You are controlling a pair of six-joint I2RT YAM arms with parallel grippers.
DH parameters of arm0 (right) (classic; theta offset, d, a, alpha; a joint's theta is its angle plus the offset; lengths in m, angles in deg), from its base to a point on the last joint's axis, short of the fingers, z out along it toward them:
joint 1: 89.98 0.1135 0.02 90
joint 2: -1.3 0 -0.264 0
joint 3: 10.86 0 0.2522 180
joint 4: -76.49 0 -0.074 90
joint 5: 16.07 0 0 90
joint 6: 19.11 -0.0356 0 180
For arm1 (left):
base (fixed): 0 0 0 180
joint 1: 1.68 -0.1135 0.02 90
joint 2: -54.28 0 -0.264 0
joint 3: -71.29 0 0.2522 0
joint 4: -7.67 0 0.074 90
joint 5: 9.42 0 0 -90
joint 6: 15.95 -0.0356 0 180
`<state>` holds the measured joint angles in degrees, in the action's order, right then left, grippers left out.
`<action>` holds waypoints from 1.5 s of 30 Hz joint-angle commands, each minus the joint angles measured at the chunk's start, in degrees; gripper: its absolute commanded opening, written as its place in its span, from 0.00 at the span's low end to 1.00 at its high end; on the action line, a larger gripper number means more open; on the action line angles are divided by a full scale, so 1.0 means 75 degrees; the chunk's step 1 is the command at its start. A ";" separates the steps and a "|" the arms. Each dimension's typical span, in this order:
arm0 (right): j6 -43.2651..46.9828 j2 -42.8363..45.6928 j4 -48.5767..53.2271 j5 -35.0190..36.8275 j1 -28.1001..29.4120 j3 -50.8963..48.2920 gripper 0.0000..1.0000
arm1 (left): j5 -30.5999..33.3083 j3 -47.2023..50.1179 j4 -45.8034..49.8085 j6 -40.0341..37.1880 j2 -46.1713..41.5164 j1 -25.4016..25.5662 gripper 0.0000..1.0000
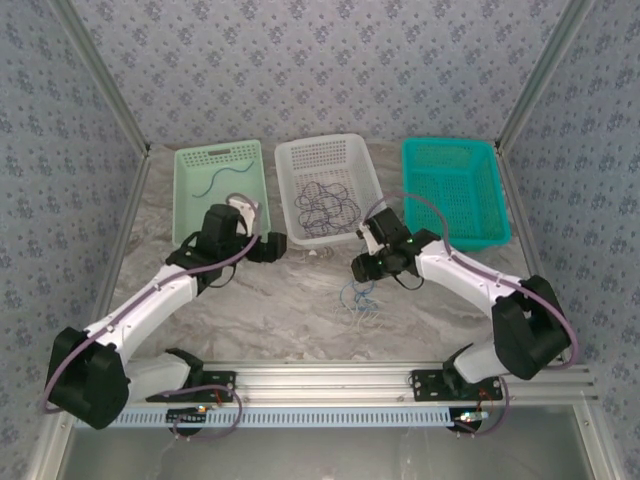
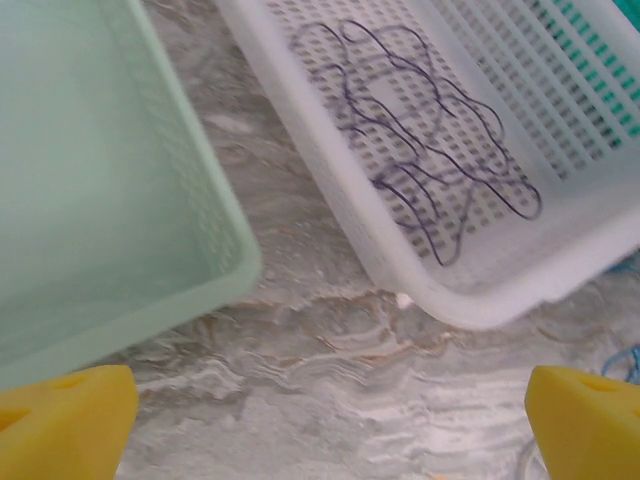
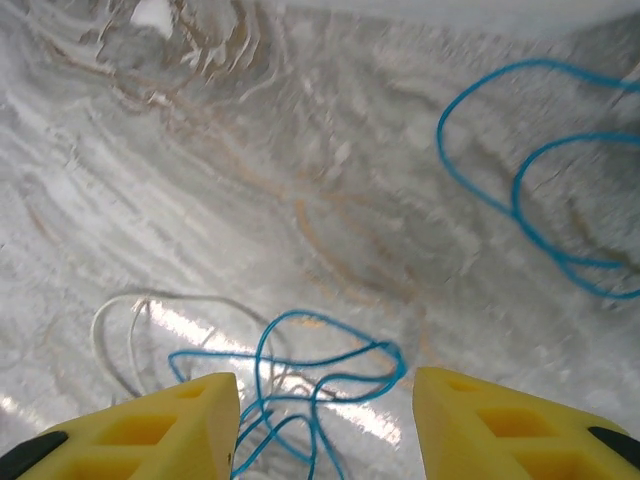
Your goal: Untangle the cables
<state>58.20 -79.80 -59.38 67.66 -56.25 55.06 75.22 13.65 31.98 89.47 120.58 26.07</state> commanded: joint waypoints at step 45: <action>-0.0523 0.2886 0.0901 0.1869 0.1606 -0.0751 0.00 | -0.0486 0.0429 -0.1065 -0.0017 -0.0151 0.0276 0.99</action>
<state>55.03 -63.00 -53.39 79.18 -44.66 48.18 73.27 15.95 26.98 88.75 120.73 27.97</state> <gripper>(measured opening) 0.062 0.994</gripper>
